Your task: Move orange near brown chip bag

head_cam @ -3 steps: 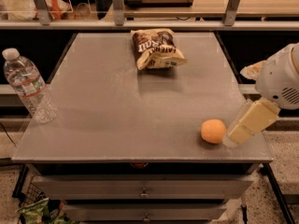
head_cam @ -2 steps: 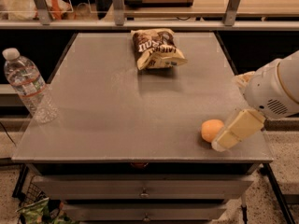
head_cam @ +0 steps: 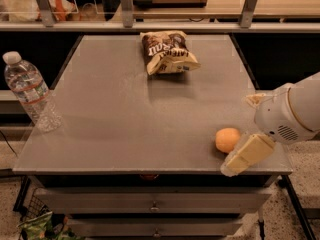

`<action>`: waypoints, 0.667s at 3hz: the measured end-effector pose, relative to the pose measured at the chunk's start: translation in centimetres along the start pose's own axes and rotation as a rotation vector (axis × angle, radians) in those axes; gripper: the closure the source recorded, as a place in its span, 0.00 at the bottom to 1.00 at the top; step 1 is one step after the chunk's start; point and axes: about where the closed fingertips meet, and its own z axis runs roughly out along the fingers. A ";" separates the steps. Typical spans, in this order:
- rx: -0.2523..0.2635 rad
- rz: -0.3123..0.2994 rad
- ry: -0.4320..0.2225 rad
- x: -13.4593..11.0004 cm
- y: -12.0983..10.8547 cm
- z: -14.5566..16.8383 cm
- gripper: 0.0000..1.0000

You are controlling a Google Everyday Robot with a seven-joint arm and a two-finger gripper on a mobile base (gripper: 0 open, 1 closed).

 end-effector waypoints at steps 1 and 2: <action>-0.013 -0.002 0.006 0.5 0.6 0.4 0.00; -0.020 -0.002 0.023 1.2 0.6 1.2 0.02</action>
Offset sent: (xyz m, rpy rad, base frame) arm -0.0032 -0.0072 -0.0337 -0.0304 0.0484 0.0075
